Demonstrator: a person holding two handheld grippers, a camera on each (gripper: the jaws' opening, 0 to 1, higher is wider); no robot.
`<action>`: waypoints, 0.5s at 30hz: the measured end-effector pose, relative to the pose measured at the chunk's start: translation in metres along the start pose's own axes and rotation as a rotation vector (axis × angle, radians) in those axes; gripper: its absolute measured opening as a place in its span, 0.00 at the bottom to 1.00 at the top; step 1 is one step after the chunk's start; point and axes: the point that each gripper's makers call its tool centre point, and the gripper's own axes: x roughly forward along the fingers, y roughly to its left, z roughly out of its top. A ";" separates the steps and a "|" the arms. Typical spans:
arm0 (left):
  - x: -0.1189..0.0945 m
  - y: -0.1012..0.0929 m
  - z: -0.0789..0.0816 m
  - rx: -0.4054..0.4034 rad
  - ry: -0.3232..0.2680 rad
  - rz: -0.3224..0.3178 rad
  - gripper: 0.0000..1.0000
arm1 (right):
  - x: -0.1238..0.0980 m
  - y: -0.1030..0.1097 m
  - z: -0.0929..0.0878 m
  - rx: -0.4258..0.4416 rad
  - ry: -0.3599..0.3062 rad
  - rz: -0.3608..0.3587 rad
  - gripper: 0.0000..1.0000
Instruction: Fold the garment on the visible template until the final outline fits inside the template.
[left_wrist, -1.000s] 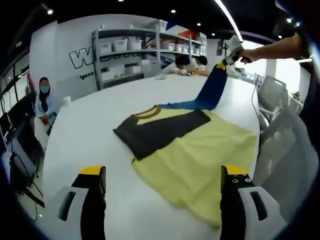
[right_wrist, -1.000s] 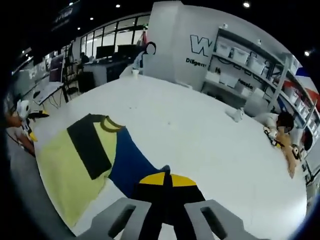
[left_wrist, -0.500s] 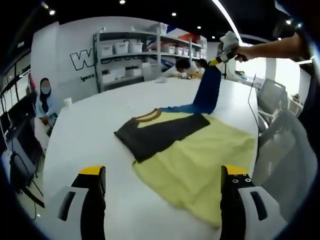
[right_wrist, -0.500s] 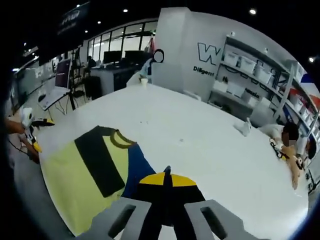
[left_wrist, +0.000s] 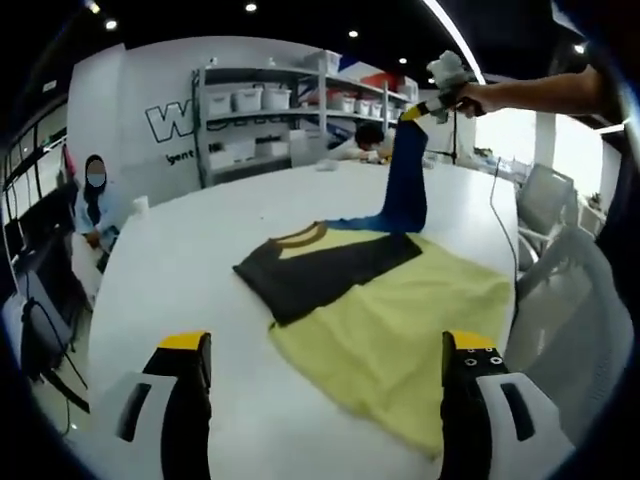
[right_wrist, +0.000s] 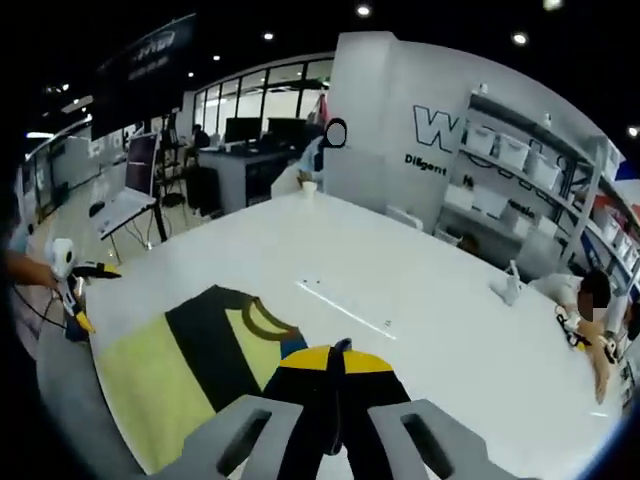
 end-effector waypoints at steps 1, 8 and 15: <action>0.000 0.001 0.000 -0.002 0.000 0.002 0.99 | 0.003 0.005 0.005 -0.003 -0.005 0.010 0.00; -0.004 0.003 -0.002 -0.010 -0.003 0.013 0.99 | 0.019 0.040 0.037 -0.017 -0.053 0.081 0.00; -0.007 0.007 -0.003 -0.021 -0.007 0.026 0.99 | 0.032 0.070 0.053 -0.055 -0.067 0.142 0.00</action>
